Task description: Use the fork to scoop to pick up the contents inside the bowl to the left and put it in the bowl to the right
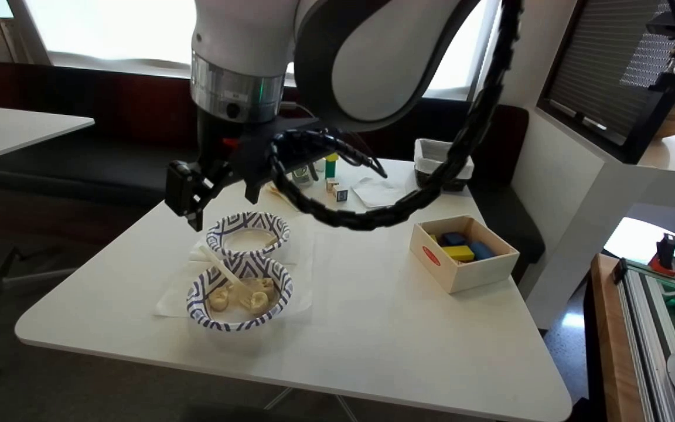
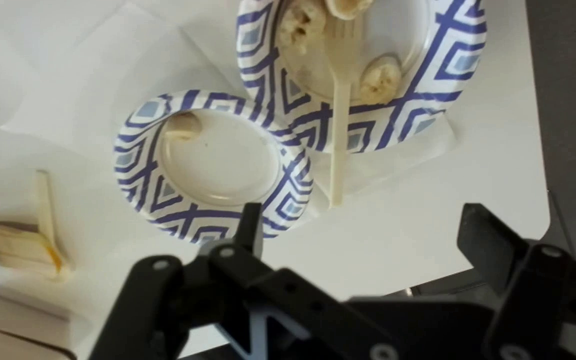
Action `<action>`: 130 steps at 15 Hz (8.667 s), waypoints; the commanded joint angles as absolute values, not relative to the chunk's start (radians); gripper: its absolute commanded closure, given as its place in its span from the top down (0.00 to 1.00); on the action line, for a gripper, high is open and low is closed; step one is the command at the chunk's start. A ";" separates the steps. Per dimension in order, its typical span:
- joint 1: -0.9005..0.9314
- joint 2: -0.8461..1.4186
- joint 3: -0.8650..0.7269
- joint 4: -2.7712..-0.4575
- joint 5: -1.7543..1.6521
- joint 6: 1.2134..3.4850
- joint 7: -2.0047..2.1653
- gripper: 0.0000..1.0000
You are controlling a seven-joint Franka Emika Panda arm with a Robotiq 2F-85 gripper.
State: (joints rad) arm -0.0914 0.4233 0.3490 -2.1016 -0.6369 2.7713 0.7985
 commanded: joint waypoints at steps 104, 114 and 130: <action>0.836 0.694 -0.577 -2.081 0.080 3.373 0.574 0.03; 0.983 0.682 -0.704 -2.110 0.230 3.352 0.471 0.11; 0.931 0.806 -0.563 -2.132 0.421 3.700 0.282 0.03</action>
State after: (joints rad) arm 0.9200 0.7765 -0.5623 -2.1283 0.4062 3.6532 0.2738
